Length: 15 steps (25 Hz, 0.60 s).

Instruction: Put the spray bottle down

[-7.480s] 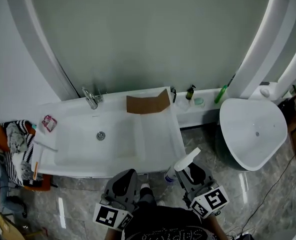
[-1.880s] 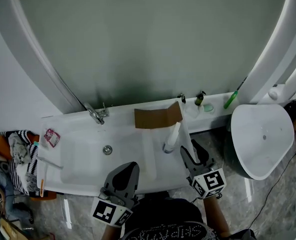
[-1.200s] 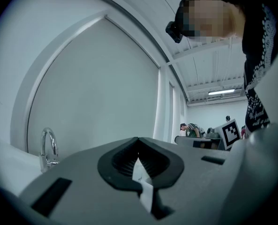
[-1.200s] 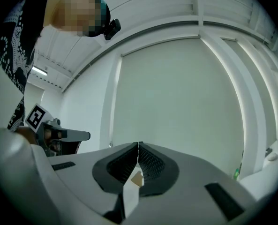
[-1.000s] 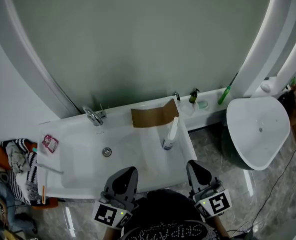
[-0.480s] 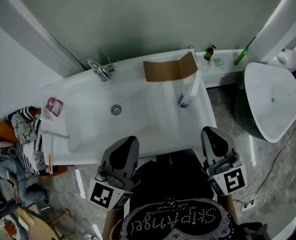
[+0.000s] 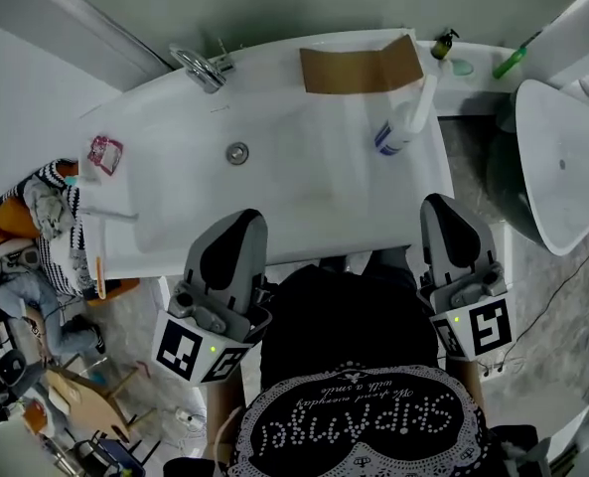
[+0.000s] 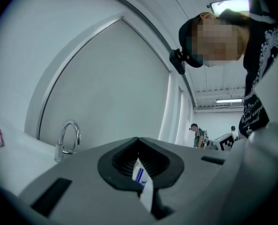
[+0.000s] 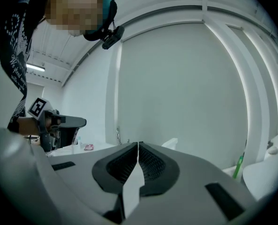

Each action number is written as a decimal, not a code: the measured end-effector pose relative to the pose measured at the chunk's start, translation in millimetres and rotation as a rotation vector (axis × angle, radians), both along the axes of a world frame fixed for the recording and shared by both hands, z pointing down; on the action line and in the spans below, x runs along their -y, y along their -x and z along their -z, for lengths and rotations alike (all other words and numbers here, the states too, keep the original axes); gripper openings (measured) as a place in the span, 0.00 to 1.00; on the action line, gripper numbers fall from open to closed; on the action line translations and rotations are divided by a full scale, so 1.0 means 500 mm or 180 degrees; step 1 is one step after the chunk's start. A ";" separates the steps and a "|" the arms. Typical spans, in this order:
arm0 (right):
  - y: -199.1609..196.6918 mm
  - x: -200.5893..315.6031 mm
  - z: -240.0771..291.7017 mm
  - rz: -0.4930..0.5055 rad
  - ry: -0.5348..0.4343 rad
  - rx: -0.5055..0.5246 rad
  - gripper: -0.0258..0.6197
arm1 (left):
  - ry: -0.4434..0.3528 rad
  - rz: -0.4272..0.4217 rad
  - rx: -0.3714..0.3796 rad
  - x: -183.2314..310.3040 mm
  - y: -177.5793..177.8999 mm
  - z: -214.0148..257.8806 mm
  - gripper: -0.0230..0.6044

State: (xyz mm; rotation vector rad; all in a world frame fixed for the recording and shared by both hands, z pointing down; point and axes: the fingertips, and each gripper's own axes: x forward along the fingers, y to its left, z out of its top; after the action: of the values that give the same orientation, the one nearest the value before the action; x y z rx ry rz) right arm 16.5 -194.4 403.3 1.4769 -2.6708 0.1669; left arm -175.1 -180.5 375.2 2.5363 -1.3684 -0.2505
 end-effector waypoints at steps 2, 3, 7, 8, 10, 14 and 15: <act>-0.002 0.002 -0.007 0.0044 0.0014 -0.0003 0.08 | 0.0038 0.0026 0.0000 0.006 0.002 -0.007 0.04; -0.004 0.004 -0.011 0.0058 0.0016 -0.0009 0.08 | 0.0046 0.0030 0.0006 0.009 0.002 -0.008 0.04; -0.012 0.012 -0.014 0.0070 -0.0046 -0.0042 0.07 | -0.0011 0.0041 0.0021 0.024 0.001 0.008 0.04; -0.013 0.012 -0.017 0.0066 -0.0018 -0.0042 0.07 | -0.0026 0.0043 0.0024 0.027 0.000 0.012 0.04; -0.014 0.014 -0.022 0.0063 0.0036 -0.0040 0.07 | -0.0046 0.0032 0.0041 0.033 -0.004 0.016 0.04; -0.016 0.022 -0.023 0.0084 0.0048 -0.0049 0.07 | -0.0071 -0.0002 0.0026 0.043 -0.018 0.020 0.04; -0.016 0.023 -0.023 0.0084 0.0050 -0.0054 0.07 | -0.0072 -0.0009 0.0025 0.044 -0.019 0.021 0.04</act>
State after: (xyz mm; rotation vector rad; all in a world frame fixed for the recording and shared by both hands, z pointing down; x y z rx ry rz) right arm 24.5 -205.8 414.9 1.4312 -2.6681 0.1725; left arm -165.4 -202.3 364.9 2.5601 -1.3723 -0.2573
